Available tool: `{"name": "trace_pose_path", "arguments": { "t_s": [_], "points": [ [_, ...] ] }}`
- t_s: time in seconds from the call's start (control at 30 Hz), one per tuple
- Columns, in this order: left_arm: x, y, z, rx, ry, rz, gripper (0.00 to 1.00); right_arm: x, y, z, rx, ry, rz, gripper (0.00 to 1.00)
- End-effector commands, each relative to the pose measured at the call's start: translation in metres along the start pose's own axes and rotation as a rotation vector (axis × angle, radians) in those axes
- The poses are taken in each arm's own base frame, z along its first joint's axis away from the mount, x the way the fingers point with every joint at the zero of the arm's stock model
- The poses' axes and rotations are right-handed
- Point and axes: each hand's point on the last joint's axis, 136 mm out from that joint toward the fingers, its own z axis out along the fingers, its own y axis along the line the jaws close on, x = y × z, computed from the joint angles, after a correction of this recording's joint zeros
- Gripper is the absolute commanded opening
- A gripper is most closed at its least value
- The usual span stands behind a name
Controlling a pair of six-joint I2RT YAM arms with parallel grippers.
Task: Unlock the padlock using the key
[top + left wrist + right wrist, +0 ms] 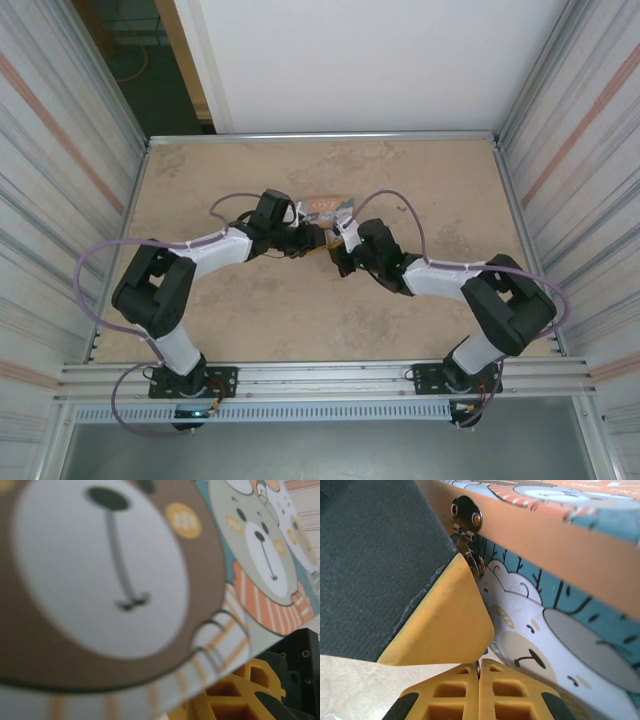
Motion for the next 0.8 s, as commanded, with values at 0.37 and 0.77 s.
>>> {"name": "trace_pose_path", "arguments": {
  "t_s": [0.37,0.77],
  "points": [
    [0.031,-0.008,0.028,0.116,0.151,0.003,0.25,0.035,-0.013,0.018,0.008,0.007,0.104,0.0],
    [0.023,-0.008,0.007,0.095,0.103,0.024,0.44,0.056,-0.015,0.027,0.003,0.05,0.154,0.0]
  ]
}}
